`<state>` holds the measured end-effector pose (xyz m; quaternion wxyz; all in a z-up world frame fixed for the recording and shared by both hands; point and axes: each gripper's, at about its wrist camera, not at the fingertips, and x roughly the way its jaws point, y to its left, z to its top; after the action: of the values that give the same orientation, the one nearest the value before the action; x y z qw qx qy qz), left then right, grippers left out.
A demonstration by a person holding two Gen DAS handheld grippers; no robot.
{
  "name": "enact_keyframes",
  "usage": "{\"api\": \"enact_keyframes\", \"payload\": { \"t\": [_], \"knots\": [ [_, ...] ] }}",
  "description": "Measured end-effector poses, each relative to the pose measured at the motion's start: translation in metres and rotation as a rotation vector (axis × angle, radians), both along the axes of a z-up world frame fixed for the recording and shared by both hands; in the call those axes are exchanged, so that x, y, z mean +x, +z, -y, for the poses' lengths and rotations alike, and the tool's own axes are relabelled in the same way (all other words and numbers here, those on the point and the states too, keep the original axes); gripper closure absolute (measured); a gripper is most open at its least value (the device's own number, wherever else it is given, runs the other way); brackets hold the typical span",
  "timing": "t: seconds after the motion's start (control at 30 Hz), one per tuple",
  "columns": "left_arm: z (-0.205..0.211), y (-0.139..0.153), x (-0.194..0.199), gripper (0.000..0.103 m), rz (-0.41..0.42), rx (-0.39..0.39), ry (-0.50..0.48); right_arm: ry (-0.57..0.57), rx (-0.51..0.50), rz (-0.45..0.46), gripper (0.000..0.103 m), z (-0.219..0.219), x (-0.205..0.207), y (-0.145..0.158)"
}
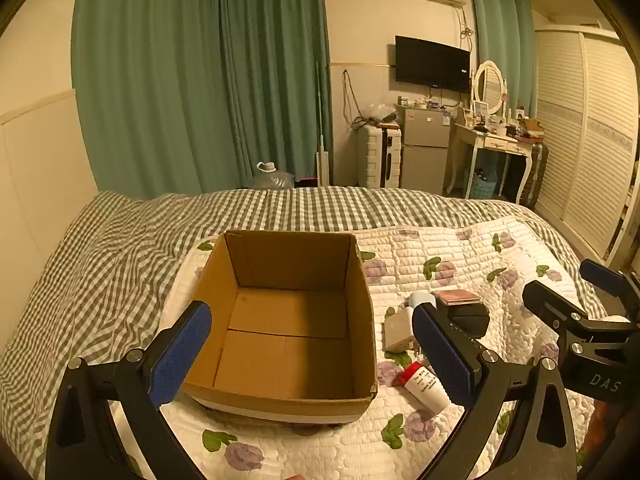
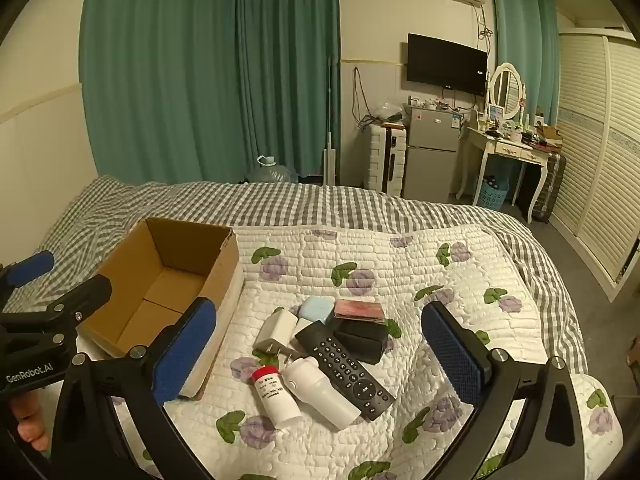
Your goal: Organize rigid objects
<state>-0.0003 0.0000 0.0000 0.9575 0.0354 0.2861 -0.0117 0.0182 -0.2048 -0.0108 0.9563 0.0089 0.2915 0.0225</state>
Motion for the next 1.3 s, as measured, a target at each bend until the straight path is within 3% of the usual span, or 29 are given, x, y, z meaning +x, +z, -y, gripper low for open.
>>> {"api": "enact_keyframes", "payload": {
  "t": [1.3],
  "knots": [
    [0.0016, -0.0035, -0.0004, 0.001, -0.013, 0.010, 0.003, -0.001, 0.004, -0.008, 0.000, -0.0001, 0.0008, -0.0007]
  ]
}}
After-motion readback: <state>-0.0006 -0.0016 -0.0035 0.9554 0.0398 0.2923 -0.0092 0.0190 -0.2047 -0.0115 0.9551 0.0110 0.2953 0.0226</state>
